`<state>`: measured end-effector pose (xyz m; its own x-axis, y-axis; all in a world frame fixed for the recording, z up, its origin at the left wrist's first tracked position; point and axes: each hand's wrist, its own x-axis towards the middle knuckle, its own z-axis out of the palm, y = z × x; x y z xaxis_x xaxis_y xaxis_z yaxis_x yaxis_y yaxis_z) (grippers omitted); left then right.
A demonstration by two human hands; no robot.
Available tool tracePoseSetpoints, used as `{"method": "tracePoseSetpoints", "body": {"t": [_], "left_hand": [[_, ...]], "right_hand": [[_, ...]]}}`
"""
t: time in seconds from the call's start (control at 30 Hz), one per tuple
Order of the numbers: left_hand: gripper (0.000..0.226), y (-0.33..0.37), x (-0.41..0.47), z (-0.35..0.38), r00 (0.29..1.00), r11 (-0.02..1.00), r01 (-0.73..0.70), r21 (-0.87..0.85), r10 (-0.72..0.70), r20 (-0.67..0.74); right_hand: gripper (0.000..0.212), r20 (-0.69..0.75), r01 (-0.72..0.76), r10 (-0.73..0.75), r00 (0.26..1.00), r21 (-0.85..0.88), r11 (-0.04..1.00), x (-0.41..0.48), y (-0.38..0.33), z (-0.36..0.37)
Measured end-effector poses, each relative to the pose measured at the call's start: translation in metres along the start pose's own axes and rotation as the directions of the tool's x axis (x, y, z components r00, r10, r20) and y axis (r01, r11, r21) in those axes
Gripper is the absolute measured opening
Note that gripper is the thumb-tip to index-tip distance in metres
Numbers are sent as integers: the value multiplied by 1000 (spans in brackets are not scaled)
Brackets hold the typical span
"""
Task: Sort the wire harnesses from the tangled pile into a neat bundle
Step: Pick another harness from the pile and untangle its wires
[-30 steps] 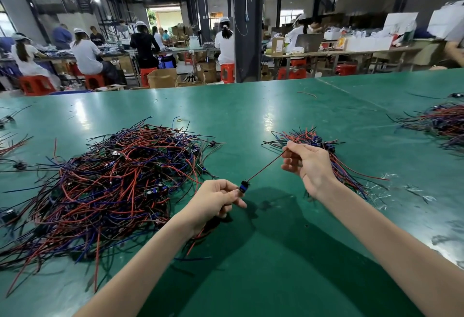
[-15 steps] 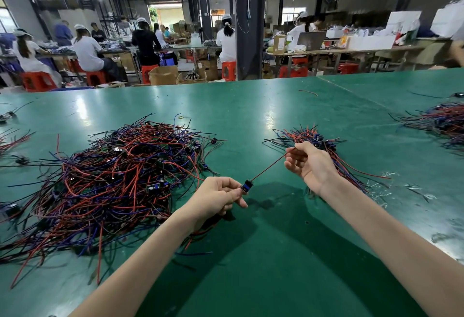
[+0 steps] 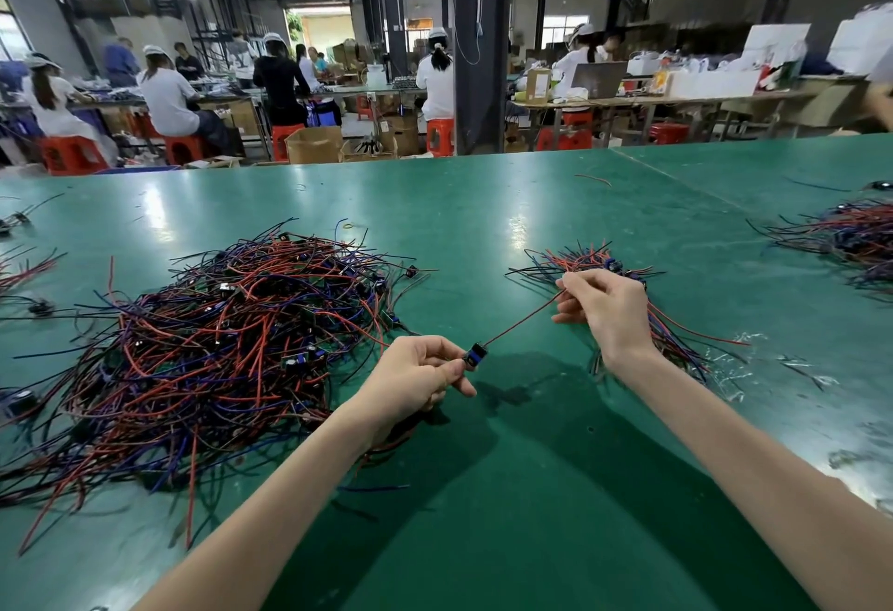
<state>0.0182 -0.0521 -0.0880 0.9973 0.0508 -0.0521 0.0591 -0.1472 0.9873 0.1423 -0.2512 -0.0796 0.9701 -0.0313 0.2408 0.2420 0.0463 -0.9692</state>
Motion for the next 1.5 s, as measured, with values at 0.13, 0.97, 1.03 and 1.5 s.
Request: {"method": "tracePoseSetpoints", "body": {"t": [0.13,0.97,1.03,1.5], "left_hand": [[16,-1,2,1,997,999,-36,37,38,-65],[8,3,0,4,995,993,-25,-116,14,-94],[8,5,0,6,996,985,-30,-167,15,-93],[13,7,-5,12,988,939,154,-307,-154,24]], "right_hand": [[12,0,202,-206,979,-202,958,1,6,0],[22,89,-273,258,962,350,896,8,-17,-12],[23,177,-217,181,967,210,953,-5,-18,2],[28,678,-496,356,643,15,868,-58,-14,37]]}}
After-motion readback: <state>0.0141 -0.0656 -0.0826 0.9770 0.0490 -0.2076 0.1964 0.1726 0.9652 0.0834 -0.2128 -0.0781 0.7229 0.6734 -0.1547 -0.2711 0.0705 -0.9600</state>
